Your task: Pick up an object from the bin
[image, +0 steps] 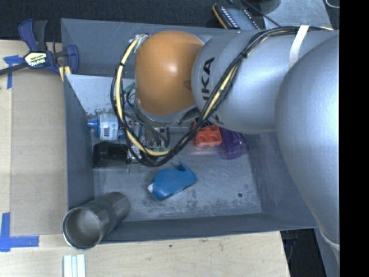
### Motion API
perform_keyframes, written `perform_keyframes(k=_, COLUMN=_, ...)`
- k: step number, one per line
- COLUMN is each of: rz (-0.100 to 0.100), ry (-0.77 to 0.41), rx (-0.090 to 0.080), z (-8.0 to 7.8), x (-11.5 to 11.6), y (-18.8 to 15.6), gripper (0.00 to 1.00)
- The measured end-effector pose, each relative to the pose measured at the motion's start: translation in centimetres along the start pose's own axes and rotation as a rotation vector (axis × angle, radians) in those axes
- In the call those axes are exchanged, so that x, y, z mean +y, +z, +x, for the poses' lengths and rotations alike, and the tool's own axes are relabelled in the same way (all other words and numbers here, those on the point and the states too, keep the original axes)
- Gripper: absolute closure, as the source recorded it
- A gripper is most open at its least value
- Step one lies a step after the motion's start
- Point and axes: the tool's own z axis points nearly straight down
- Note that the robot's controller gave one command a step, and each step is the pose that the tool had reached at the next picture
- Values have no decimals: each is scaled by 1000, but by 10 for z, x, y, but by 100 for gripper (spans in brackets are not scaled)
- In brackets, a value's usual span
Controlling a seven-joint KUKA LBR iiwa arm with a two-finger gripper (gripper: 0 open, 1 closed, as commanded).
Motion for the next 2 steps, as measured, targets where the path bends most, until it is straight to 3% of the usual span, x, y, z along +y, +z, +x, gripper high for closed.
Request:
perform_keyframes(k=1, rz=-2, ry=4, rx=-8, z=-2, x=-1, y=-5, gripper=0)
perform_keyframes(k=2, rz=-2, ry=-81, rx=-4, z=-9, x=-13, y=93, gripper=0)
